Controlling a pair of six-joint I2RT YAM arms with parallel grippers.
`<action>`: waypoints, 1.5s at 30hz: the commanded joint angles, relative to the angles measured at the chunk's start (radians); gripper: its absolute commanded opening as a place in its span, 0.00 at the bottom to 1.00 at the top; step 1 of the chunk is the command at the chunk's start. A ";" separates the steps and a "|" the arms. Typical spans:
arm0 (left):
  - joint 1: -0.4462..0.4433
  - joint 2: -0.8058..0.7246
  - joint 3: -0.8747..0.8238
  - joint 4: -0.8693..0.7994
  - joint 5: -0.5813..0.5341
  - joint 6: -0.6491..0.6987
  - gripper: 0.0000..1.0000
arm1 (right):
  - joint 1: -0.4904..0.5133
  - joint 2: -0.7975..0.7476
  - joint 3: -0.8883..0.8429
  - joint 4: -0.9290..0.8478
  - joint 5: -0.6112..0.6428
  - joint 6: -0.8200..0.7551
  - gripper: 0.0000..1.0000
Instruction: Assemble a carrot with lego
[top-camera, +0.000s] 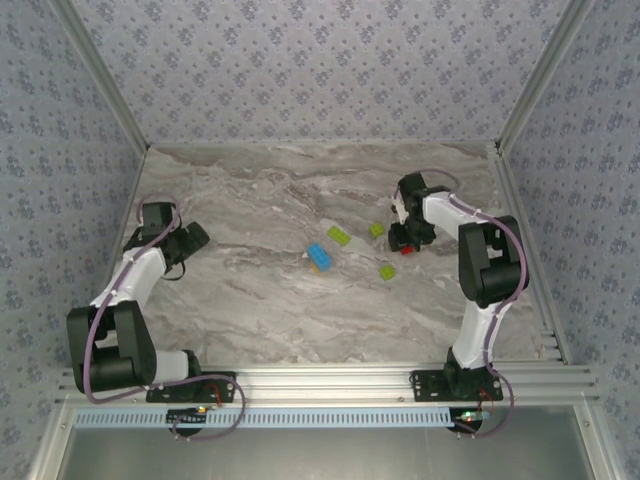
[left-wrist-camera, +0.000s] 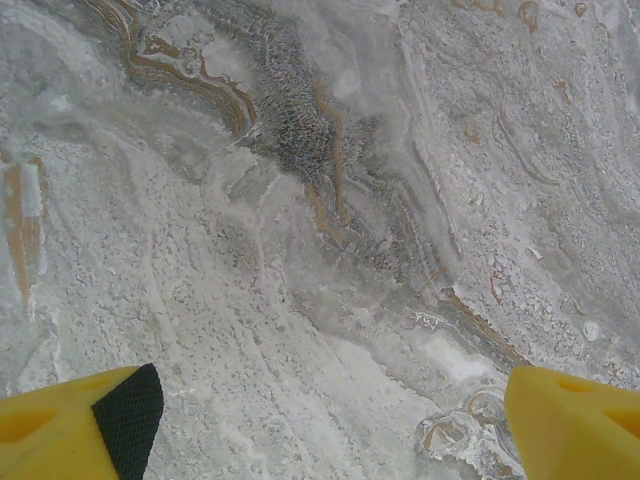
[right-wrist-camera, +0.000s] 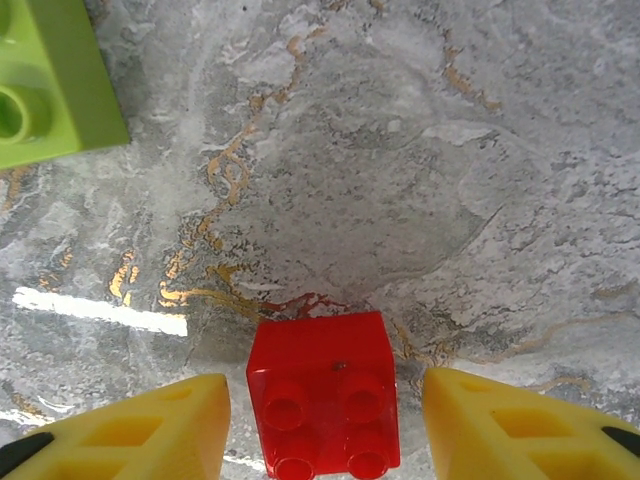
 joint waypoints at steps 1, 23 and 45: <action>-0.003 -0.009 0.036 -0.009 0.004 0.016 0.90 | -0.008 0.023 -0.001 -0.018 -0.003 -0.008 0.49; -0.005 -0.009 0.040 -0.007 0.006 0.015 0.90 | 0.231 -0.208 0.062 -0.205 0.016 0.111 0.29; -0.005 -0.027 0.036 -0.008 0.012 0.013 0.90 | 0.536 0.069 0.501 -0.326 -0.049 0.228 0.28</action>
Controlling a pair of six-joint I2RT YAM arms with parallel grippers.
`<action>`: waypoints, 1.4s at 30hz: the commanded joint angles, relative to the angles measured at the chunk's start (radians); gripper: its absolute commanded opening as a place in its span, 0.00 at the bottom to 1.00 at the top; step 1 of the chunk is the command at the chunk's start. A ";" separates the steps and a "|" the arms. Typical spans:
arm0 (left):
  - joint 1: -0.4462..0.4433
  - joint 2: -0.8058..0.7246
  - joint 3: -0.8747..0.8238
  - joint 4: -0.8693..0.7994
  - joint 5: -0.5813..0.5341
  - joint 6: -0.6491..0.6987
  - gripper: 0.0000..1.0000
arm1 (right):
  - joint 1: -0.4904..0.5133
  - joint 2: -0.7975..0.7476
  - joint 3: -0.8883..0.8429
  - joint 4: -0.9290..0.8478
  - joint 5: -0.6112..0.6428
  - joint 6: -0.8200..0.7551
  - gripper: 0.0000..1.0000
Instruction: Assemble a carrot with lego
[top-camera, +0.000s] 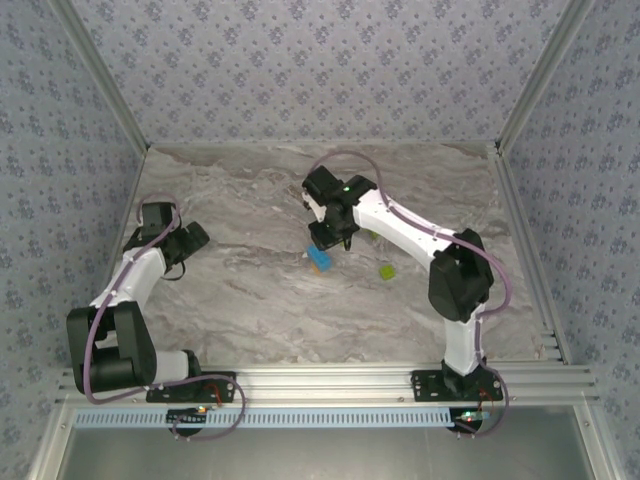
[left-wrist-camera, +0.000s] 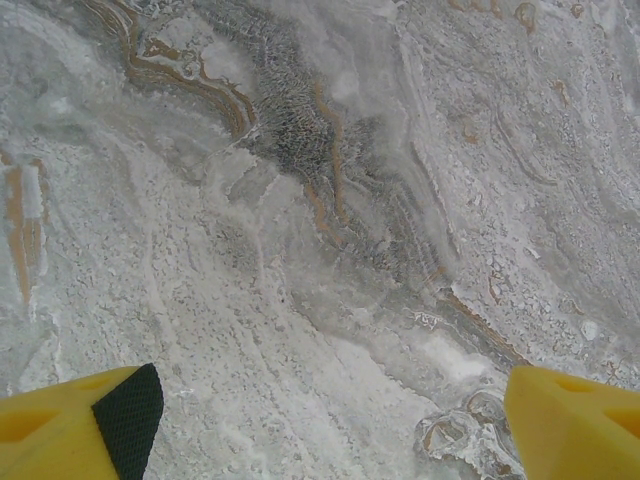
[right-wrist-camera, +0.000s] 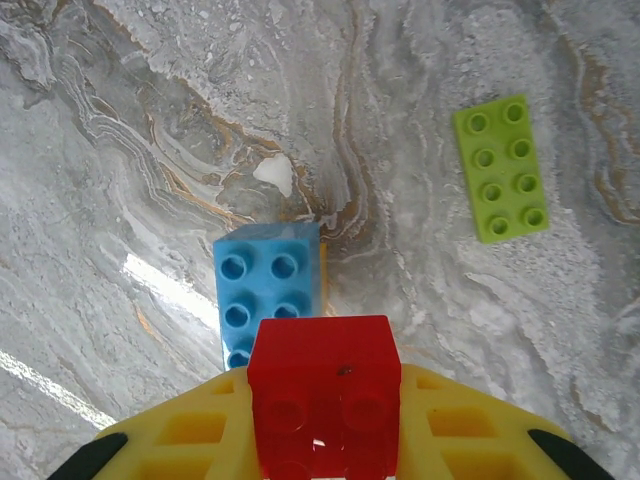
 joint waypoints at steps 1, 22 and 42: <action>-0.006 -0.022 0.035 -0.005 0.011 0.010 0.90 | 0.015 0.030 0.056 -0.058 -0.023 0.018 0.28; -0.005 -0.018 0.029 -0.001 0.011 0.011 0.90 | 0.040 0.093 0.079 -0.084 -0.025 0.024 0.28; -0.005 -0.018 0.027 0.001 0.010 0.012 0.90 | 0.053 0.141 0.097 -0.111 -0.014 0.021 0.28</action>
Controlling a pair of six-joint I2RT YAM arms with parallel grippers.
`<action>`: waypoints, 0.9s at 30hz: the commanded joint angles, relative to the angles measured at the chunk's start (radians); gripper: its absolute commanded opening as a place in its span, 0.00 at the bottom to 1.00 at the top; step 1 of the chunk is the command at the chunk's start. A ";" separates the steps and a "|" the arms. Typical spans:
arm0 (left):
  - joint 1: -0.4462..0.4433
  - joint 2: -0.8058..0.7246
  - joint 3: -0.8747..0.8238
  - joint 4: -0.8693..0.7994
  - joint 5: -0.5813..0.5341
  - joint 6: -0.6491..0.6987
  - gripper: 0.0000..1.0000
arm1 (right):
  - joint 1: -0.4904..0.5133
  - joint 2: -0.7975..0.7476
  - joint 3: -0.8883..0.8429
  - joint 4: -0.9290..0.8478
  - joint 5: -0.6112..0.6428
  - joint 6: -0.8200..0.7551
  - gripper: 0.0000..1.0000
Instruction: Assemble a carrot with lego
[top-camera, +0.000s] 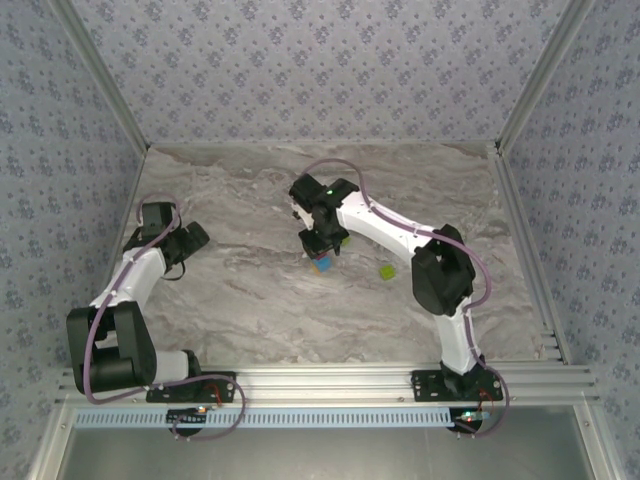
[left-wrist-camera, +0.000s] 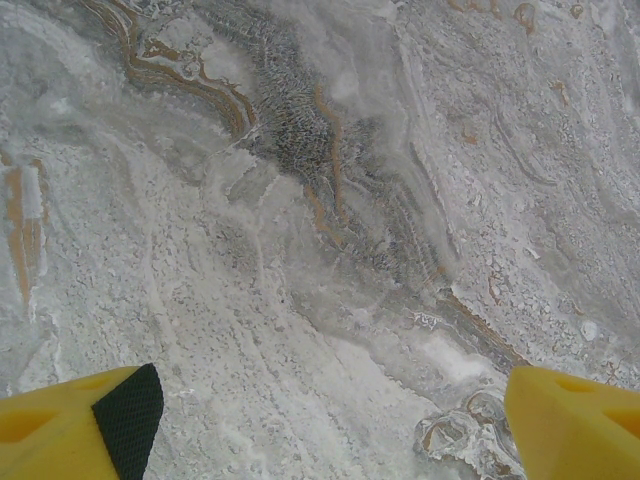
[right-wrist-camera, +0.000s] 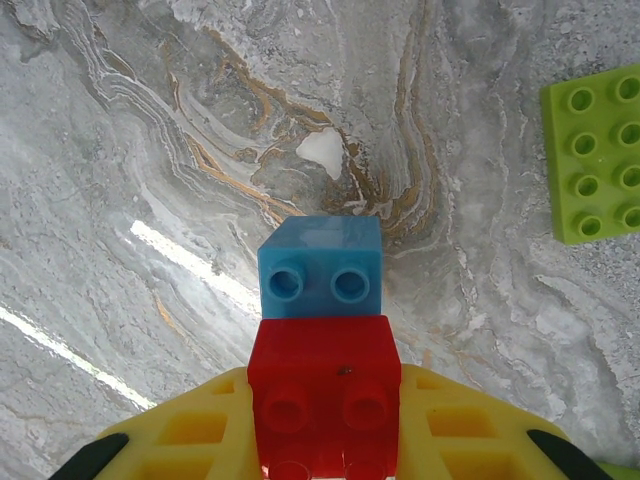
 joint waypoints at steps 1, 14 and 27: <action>-0.006 -0.019 0.028 0.002 0.010 0.012 0.90 | 0.012 0.050 0.027 -0.057 0.013 0.012 0.28; -0.006 -0.017 0.027 0.003 0.010 0.013 0.90 | 0.026 0.099 0.021 -0.102 0.038 -0.007 0.28; -0.005 -0.021 0.024 0.001 0.009 0.013 0.90 | 0.055 0.178 -0.097 -0.079 0.012 -0.013 0.27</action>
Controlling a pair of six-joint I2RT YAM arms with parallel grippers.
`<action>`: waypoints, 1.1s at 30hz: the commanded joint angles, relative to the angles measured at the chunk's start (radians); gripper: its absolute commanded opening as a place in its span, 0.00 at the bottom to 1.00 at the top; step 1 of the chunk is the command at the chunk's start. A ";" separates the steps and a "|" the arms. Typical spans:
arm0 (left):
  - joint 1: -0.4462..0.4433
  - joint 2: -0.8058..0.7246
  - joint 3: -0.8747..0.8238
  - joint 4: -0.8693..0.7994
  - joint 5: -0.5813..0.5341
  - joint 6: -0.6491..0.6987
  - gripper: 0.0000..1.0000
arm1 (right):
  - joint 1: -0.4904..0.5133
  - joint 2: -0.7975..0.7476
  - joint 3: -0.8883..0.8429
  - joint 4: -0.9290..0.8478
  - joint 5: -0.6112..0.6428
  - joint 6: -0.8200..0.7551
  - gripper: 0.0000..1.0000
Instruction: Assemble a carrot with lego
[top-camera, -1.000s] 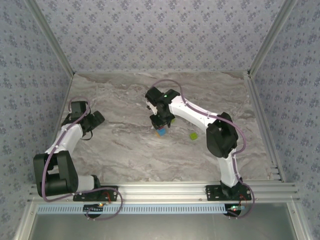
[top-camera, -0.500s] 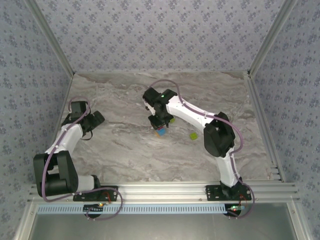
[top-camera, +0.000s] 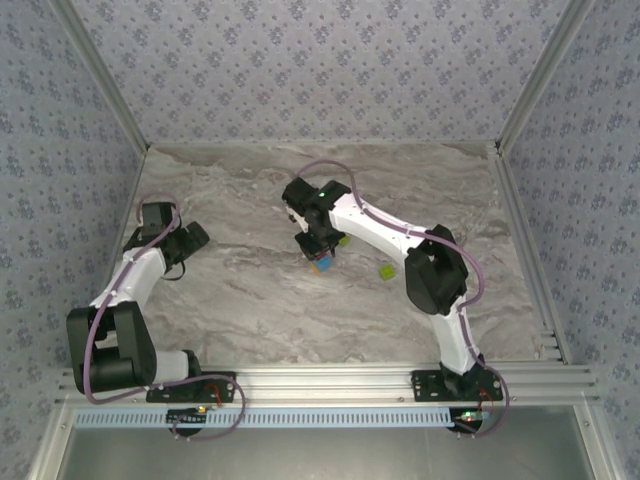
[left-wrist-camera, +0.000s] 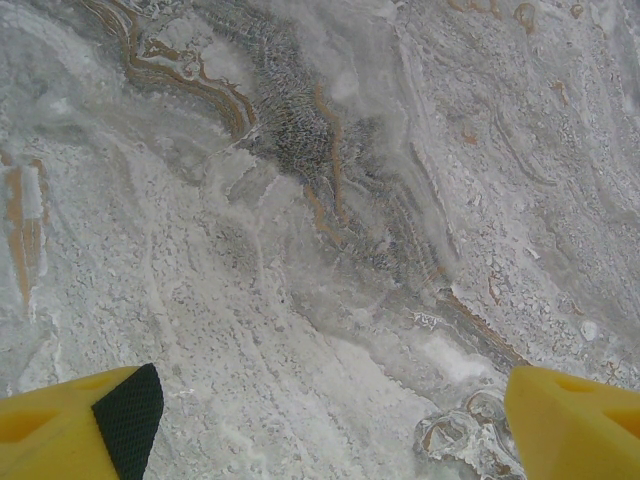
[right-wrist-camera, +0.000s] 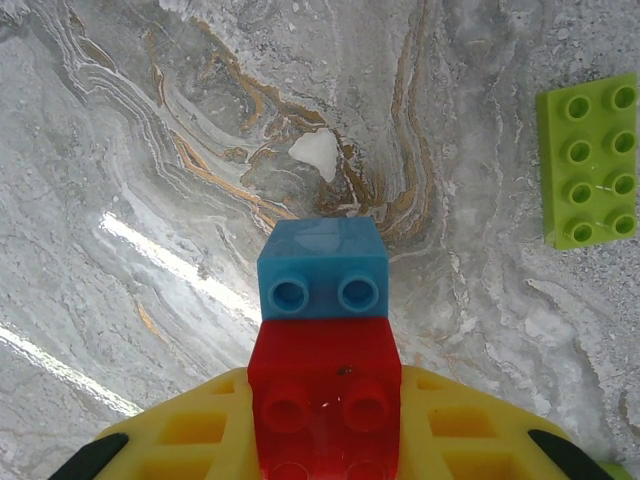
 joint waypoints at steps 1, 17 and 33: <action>-0.006 -0.020 0.024 0.001 0.010 0.013 0.90 | 0.026 0.139 -0.132 -0.041 -0.058 -0.002 0.27; -0.005 -0.024 0.022 0.000 0.010 0.013 0.90 | 0.036 0.147 -0.194 0.010 -0.069 0.007 0.26; -0.005 -0.025 0.024 0.000 0.010 0.013 0.90 | 0.040 0.013 0.169 -0.132 -0.004 -0.046 0.26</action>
